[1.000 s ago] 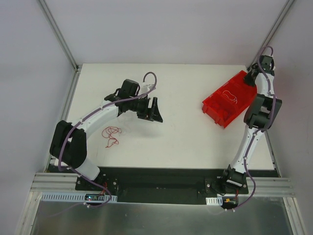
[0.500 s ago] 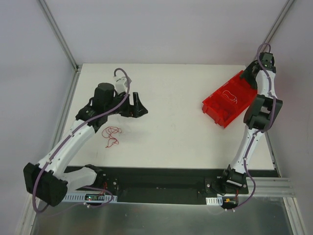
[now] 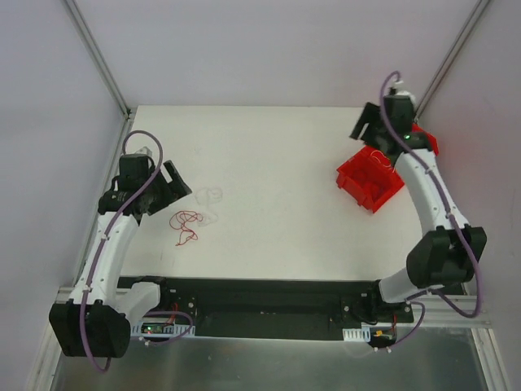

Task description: Untangle the cables

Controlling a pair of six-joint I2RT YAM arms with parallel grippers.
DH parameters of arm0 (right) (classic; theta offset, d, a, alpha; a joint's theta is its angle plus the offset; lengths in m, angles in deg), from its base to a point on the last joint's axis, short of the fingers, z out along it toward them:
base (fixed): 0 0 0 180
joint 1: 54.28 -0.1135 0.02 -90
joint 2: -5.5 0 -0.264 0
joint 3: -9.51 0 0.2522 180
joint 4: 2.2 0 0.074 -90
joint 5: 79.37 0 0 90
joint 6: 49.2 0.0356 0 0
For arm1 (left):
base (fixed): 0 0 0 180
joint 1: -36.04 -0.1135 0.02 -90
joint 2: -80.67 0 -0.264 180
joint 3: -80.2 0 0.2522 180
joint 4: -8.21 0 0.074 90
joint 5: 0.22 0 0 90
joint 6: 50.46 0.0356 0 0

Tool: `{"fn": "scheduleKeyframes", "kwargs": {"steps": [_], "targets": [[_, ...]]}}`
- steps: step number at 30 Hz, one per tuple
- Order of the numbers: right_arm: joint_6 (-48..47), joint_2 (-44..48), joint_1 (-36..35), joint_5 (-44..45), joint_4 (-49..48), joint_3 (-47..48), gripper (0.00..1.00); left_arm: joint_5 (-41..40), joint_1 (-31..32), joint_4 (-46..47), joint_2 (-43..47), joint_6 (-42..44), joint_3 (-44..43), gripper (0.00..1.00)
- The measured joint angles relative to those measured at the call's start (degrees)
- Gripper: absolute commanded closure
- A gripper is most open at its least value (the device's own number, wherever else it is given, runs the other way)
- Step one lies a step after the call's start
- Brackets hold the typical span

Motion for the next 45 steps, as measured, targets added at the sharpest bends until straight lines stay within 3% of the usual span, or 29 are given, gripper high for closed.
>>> {"fn": "scheduleKeyframes", "kwargs": {"steps": [3,6,11,15,22,25,33,36,41,45], "targets": [[0.68,5.51,-12.98,-5.77,-9.46,-10.01,0.28,2.86,-2.36,-0.35,-0.2,-0.83,0.66,0.22],[2.86,4.28,-25.51,-13.86,-18.53,-17.55,0.34,5.03,-4.55,-0.15,-0.81,-2.62,4.04,0.25],[6.27,-11.32,-38.66,-23.93,-29.49,-16.22,0.42,7.26,-8.35,1.25,-5.27,-5.4,10.75,0.32],[6.56,-23.52,-44.63,-28.06,-31.82,-9.97,0.44,7.93,-8.57,5.16,-11.17,-5.97,11.78,0.33],[3.08,-33.66,-49.09,-28.72,-30.36,1.53,0.45,7.91,-8.57,9.64,-21.88,-5.95,9.27,0.39],[1.38,-35.69,-49.68,-27.54,-29.75,5.05,0.5,7.87,-8.57,10.86,-25.35,-6.25,7.98,0.42],[-0.83,-40.81,-50.45,-25.14,-27.52,8.13,0.55,7.52,-8.57,12.09,-22.88,-6.47,8.87,0.3],[-1.42,-41.53,-51.3,-24.59,-27.08,9.64,0.66,7.93,-8.57,11.96,-17.4,-5.99,10.14,0.25],[-2.54,-42.27,-52.41,-24.04,-25.99,10.32,1.0,12.46,-8.55,12.66,-8.0,-3.63,10.84,0.21],[-2.93,-41.92,-52.0,-25.24,-25.94,9.31,1.0,18.47,-8.39,14.75,-3.58,-1.9,10.84,0.25]]}}
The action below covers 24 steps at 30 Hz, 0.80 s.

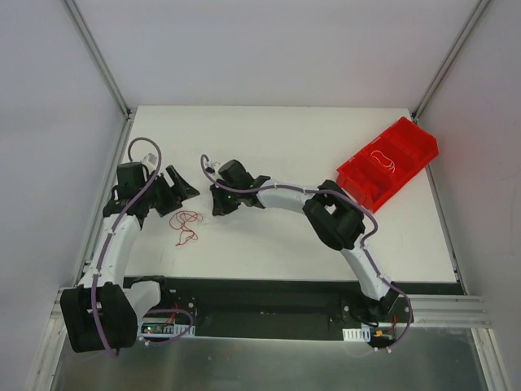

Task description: Untangle the cables

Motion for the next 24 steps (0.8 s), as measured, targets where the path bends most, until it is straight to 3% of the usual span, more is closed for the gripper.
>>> {"fn": "scheduleKeyframes", "kwargs": {"steps": [6,13,18,24], "targets": [[2.01,10.56,5.79,-8.98,-1.25,-13.51,1.0,10.38,3.43,5.66,1.66,0.22,-0.02,0.31],[-0.39,30.29,17.33,-24.59,-0.72,-23.3,1.0,15.19,16.85,12.85,0.76,-0.24,-1.44,0.41],[-5.05,42.69,20.0,-31.58,2.36,-27.74,1.0,17.22,18.38,20.2,0.76,-1.42,-1.44,0.28],[-6.4,50.34,20.85,-35.43,5.29,-32.04,1.0,19.74,23.58,25.18,-0.68,-1.22,-1.55,0.29]]}}
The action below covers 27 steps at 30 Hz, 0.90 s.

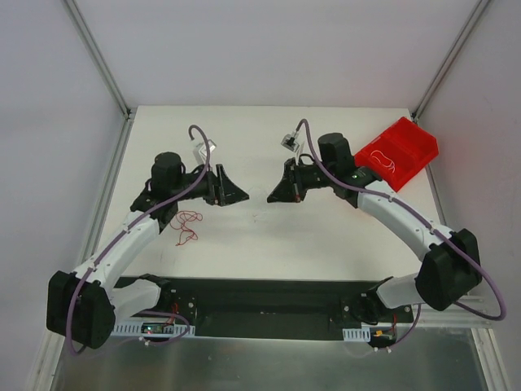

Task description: Untangle the cables

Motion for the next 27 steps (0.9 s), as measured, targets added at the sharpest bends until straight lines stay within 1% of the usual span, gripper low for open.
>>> {"fn": "scheduleKeyframes", "kwargs": {"steps": [2,5,8,11,15,19,20,22,23,24,27], "targets": [[0.02,1.33,0.07,-0.79,0.61,-0.85,1.0,0.46,2.14,1.18,-0.66,0.02,0.0,0.25],[0.07,3.3,0.17,-2.45,1.36,-1.81,0.99,0.39,5.18,2.99,-0.83,0.74,-0.02,0.22],[0.33,4.94,0.17,-3.98,1.68,-1.86,1.0,-2.86,9.11,3.39,-0.85,4.09,-0.48,0.22],[0.98,7.02,0.17,-5.03,1.64,-1.86,1.0,-8.48,13.09,3.26,-0.83,8.33,-0.74,0.23],[2.47,9.73,0.17,-5.64,1.44,-1.86,1.0,-12.55,14.16,3.04,-1.62,9.9,-0.87,0.22],[4.33,12.22,0.15,-6.84,0.33,-1.86,1.0,-13.03,14.16,3.8,-6.67,8.55,-2.45,0.22],[4.76,12.63,0.15,-7.04,0.04,-1.86,1.0,-12.98,14.16,3.91,-8.52,7.96,-3.17,0.25],[5.62,13.44,0.15,-7.56,-0.52,-1.86,0.99,-12.81,14.16,4.26,-12.66,6.34,-4.96,0.47],[5.92,13.84,0.15,-7.74,-0.7,-1.86,1.0,-12.57,14.16,4.44,-14.56,5.35,-5.7,0.56],[6.25,14.29,0.15,-7.74,-0.76,-1.86,1.0,-12.33,14.16,4.68,-16.26,4.52,-6.27,0.6],[6.71,15.76,0.31,-6.93,-0.57,-1.86,1.0,-12.9,14.16,4.22,-19.39,3.23,-7.41,0.62]]}}
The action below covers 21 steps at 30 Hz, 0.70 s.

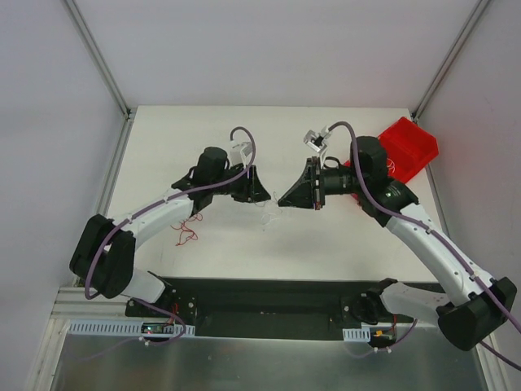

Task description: Untangle the cables

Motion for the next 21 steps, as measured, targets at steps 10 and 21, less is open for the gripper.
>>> {"fn": "scheduleKeyframes", "kwargs": {"steps": [10,21], "targets": [[-2.19,5.88,8.15,13.88,10.27,7.48,0.99,-10.23,-2.12,-14.43,-3.17,-0.7,-4.57,0.05],[-4.9,-1.38,17.92,33.03,26.69,24.17,1.0,-9.9,-9.55,-18.97,9.66,1.97,-10.27,0.01]]}}
